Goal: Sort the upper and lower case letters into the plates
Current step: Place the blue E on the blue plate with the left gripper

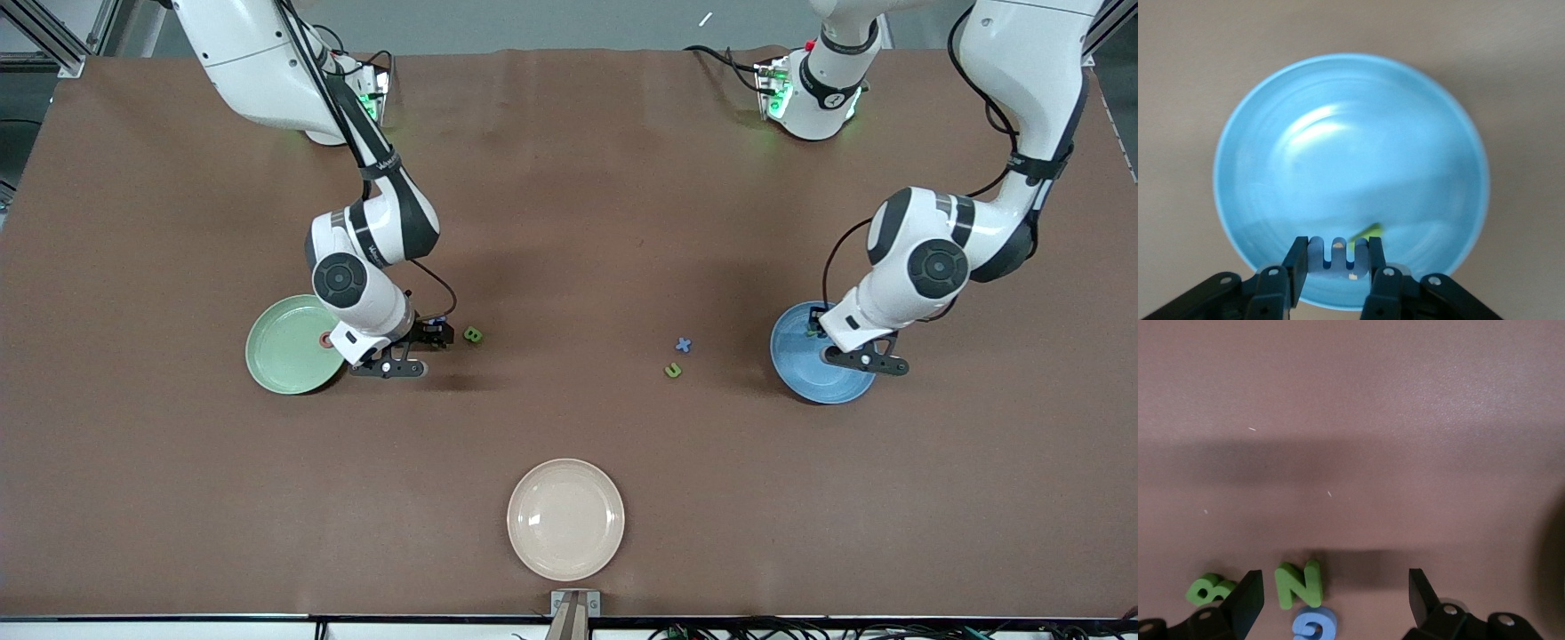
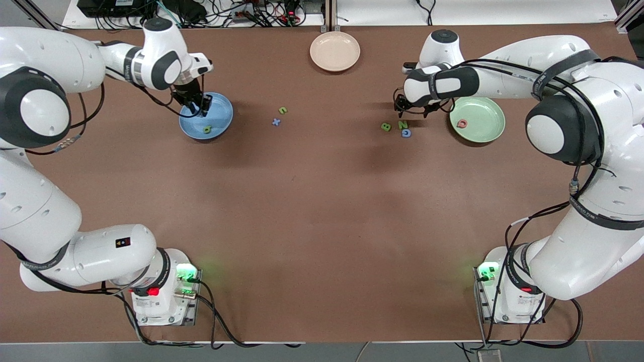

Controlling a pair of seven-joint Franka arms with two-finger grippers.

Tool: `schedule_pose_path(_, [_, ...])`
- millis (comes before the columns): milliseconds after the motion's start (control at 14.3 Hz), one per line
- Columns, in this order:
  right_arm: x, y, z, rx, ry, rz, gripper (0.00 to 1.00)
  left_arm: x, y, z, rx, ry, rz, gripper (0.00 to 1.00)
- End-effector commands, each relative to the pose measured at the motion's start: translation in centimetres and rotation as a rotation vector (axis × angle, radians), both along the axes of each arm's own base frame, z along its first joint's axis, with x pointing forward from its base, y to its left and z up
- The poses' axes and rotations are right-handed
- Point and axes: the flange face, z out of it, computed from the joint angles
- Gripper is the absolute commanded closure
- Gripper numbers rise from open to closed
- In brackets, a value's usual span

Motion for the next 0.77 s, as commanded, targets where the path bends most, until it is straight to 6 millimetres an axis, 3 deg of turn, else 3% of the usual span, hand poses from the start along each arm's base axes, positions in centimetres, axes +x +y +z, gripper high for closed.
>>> schedule_pose_path(0, [-1.1, -0.4, -0.8, 0.004, -0.011, 0.016, 0.04, 0.0, 1.6, -2.0, -0.004, -0.011, -0.056, 0.80])
schedule_pose_path(279, [-2.1, 0.2, -2.0, 0.003, -0.018, 0.016, 0.04, -0.3, 2.2, -4.2, 0.015, -0.003, -0.102, 0.77])
schedule_pose_path(698, [-2.6, 1.2, -2.6, 0.021, -0.017, -0.002, 0.04, -0.4, 2.0, -4.4, 0.015, 0.000, -0.108, 0.74])
